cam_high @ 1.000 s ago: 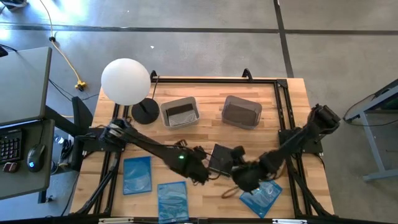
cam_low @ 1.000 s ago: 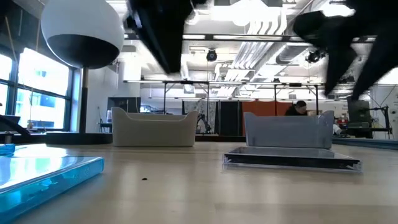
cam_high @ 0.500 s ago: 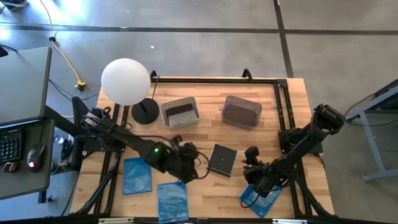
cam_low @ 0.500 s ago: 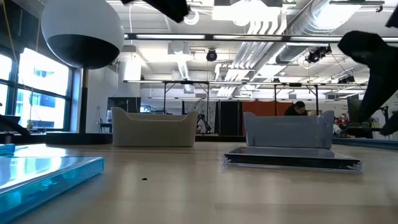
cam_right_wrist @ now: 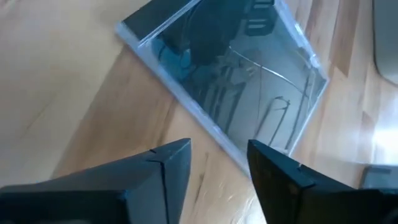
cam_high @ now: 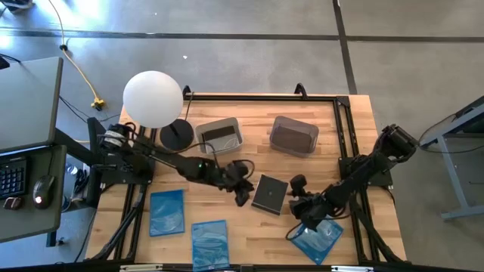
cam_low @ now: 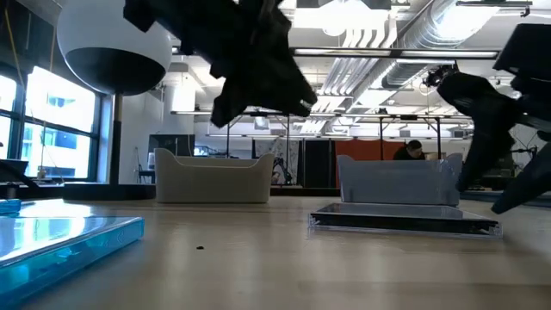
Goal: Pick & place jewel cases by type
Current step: Put the black CD case into the gray bin
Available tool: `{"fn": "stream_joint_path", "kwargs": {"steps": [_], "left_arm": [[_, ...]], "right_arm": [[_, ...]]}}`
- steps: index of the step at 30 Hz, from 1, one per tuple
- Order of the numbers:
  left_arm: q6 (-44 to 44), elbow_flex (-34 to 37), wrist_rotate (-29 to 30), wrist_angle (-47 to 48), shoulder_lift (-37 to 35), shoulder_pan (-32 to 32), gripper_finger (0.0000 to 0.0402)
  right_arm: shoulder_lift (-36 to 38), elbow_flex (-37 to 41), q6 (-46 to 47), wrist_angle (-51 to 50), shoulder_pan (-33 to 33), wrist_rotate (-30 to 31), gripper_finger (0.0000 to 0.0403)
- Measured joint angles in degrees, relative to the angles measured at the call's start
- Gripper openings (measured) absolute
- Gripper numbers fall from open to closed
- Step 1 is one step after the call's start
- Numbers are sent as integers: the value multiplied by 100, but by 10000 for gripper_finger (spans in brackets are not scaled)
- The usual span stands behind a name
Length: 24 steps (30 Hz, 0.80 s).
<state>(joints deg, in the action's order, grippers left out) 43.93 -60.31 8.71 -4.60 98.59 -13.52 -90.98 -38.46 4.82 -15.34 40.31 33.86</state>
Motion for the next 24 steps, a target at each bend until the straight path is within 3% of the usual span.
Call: {"fn": "stream_joint_path", "kwargs": {"steps": [5,9,17,24], "left_arm": [[840,10,-68,129,4,261,78],[889,10,-272,219,100,382,84],[972,21,-340,218,210,416,148],[1896,-9,-242,126,410,414,178]], "right_arm": [[0,0,-144,201,-172,14,192],[0,0,-146,323,-212,9,201],[0,-4,-365,364,-206,-202,202],[0,-4,-760,370,-203,-282,202]]}}
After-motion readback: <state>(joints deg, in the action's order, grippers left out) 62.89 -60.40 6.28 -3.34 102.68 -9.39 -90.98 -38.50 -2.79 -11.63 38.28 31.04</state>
